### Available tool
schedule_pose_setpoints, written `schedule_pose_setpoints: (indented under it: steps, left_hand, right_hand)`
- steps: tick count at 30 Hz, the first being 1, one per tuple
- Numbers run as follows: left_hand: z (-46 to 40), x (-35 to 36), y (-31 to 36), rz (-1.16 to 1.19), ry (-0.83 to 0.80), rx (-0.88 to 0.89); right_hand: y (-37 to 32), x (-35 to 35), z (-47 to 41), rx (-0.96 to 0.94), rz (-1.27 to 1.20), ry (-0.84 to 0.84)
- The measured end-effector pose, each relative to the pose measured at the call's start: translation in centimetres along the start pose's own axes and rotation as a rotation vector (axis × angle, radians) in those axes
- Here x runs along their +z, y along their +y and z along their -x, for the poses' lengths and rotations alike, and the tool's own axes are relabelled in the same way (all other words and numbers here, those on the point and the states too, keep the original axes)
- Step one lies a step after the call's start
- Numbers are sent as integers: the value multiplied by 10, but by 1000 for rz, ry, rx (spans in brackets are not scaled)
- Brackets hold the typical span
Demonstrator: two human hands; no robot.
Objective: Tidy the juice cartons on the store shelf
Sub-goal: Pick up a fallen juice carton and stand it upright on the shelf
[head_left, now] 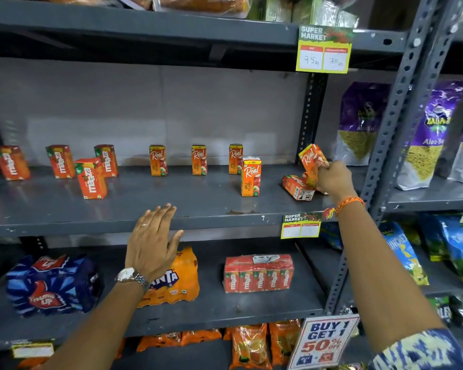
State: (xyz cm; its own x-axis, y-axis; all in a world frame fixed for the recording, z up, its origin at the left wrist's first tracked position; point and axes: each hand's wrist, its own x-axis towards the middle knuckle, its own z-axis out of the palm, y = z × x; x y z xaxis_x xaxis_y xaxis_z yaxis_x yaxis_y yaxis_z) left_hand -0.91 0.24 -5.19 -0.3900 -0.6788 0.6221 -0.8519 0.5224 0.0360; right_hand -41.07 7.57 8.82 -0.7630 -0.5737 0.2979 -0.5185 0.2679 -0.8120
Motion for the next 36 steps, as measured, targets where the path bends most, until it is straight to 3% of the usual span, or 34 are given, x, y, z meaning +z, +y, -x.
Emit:
schedule_pose_setpoints:
  steps: [5,10,16,21,28,36]
  left_hand:
    - [0,1,3,3,24,-23]
    - [0,-1,-4,-12,25,-5]
    - [1,-5,-22,-11,40,-89]
    - [3,-10,-24,63,80,-149]
    - [4,-17,-18,100,42,-185]
    - [4,-14,-22,68,19,-156]
  right_hand:
    - [-9,-6,12,110,-676,-189]
    - [-15,-7,31,95,-837,-305]
    - [-56,19,66,-126,-781,-500]
    - [-92,86,92,-274,-564,-569]
    - [-102,164,106,-211,-327,-579]
    - [-106,195,104,-206,-176,-539]
